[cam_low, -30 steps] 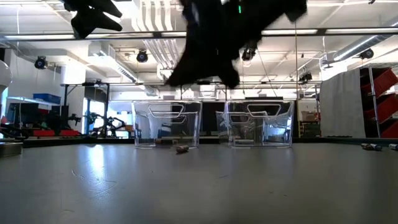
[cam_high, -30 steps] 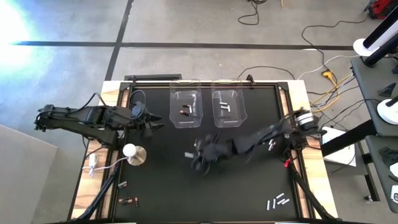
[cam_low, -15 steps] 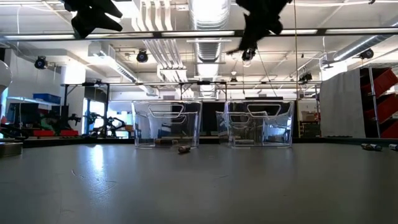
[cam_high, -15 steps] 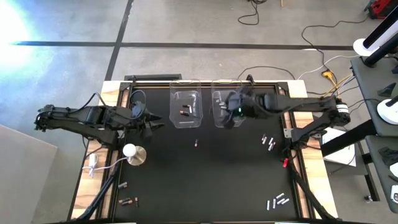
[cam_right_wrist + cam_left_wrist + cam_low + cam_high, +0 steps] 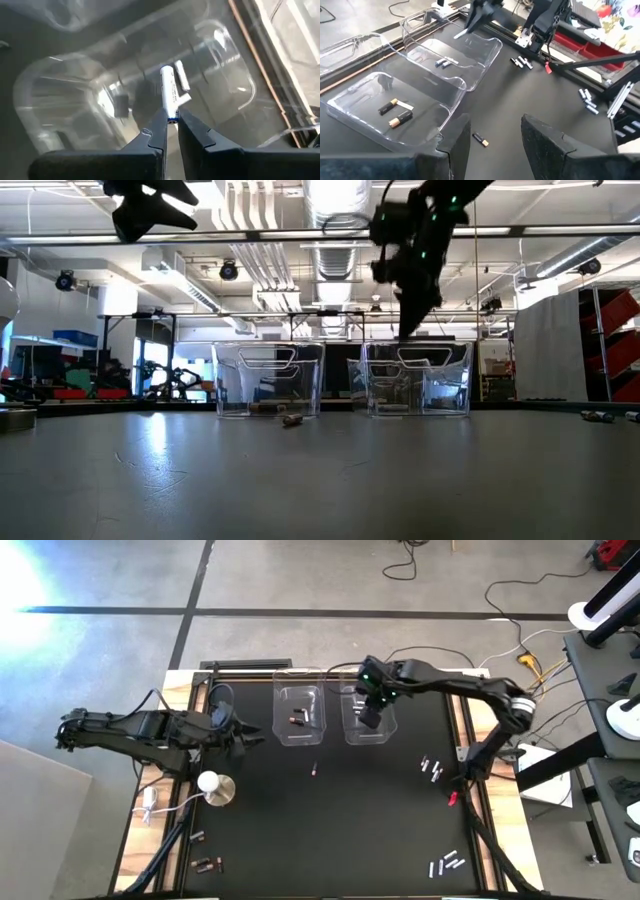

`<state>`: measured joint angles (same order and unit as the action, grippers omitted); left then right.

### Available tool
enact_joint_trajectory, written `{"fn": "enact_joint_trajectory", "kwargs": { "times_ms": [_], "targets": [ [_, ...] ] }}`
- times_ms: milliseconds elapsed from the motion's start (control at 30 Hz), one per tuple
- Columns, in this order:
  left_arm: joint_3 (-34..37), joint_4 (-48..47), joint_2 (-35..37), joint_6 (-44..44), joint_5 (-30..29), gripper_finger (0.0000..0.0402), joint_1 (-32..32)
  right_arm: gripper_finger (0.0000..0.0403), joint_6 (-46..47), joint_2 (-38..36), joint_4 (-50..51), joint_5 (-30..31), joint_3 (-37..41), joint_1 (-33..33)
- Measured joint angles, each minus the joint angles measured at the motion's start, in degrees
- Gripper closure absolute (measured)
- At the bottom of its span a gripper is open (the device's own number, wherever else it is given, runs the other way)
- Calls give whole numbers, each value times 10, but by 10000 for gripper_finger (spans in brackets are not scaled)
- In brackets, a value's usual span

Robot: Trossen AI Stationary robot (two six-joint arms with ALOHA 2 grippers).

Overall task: Sort batteries
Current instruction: Put the white battery into the right transparent bin, then put the black battery into the left transparent bin

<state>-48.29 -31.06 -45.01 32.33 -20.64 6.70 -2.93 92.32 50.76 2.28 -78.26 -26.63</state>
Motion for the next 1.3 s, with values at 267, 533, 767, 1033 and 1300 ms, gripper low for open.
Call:
{"fn": "enact_joint_trajectory", "kwargs": {
  "times_ms": [267, 533, 767, 1033, 1300],
  "targets": [
    [-8, 19, -2, 23, 0, 247, 0, 380, -106, 91, 0, -27, 0, -20],
    [-16, 20, -3, 32, -34, 247, 0, 380, -143, 137, -1, -47, -1, -21],
    [-16, 20, -3, 34, -44, 247, 0, 363, -143, 156, 0, -59, -2, -24],
    [-16, 20, -3, 33, -62, 247, 0, 339, -139, 160, -5, -62, -2, -28],
    [-16, 20, -3, 30, -64, 247, 0, 349, -138, 161, 36, -44, -33, -27]
  ]
}}
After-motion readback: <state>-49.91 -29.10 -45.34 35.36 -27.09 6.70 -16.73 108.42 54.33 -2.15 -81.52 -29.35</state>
